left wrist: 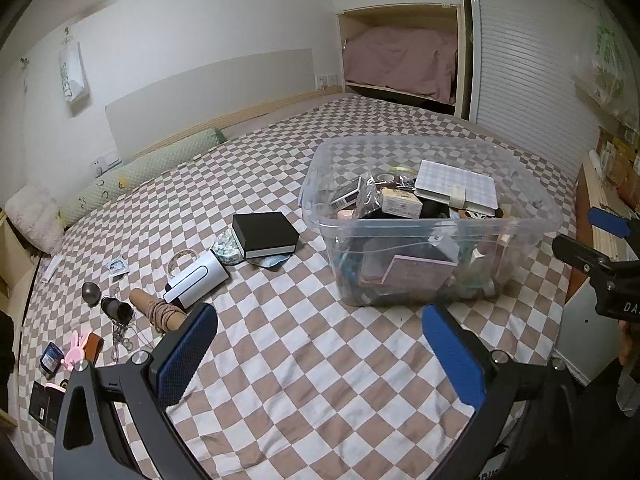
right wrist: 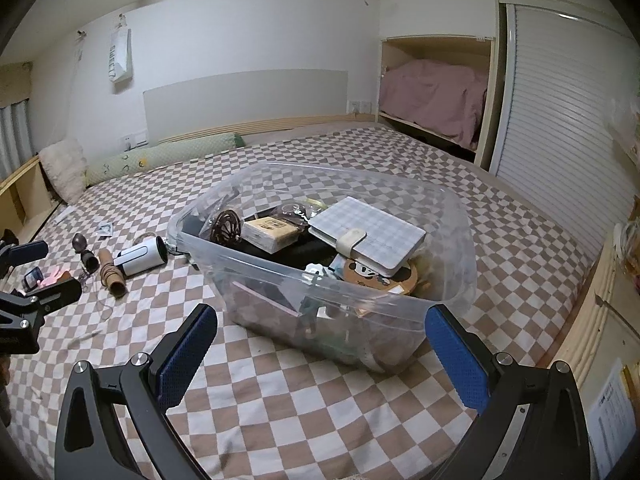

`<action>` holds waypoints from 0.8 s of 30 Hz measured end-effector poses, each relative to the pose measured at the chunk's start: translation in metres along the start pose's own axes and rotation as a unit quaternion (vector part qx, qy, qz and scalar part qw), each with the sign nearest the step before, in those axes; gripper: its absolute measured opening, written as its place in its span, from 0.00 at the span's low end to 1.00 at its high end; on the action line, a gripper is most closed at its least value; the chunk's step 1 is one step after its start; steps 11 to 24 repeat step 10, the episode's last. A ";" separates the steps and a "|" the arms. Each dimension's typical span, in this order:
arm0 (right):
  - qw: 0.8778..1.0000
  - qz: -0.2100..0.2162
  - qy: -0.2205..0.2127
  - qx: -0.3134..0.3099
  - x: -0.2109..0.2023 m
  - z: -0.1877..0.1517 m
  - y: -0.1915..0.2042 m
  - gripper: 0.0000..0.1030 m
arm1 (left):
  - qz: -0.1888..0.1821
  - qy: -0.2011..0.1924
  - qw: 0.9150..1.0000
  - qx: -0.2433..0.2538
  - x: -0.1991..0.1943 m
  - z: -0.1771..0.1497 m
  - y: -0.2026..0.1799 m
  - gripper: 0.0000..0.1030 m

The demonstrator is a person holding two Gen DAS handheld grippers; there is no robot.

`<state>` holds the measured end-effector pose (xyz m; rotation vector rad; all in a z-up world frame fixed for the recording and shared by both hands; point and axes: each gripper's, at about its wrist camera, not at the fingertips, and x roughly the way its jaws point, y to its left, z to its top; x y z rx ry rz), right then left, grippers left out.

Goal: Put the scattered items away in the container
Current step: 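Withdraw both tools up and away from the clear box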

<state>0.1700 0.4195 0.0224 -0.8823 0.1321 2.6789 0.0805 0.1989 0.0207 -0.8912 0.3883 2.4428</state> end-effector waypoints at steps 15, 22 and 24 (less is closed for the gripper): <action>1.000 -0.002 0.003 -0.003 0.000 -0.001 0.004 1.00 | 0.011 -0.007 1.000 0.003 -0.001 -0.004 0.004 1.00; 1.000 -0.002 0.003 -0.003 0.000 -0.001 0.004 1.00 | 0.011 -0.007 1.000 0.003 -0.001 -0.004 0.004 1.00; 1.000 -0.002 0.003 -0.003 0.000 -0.001 0.004 1.00 | 0.011 -0.007 1.000 0.003 -0.001 -0.004 0.004 1.00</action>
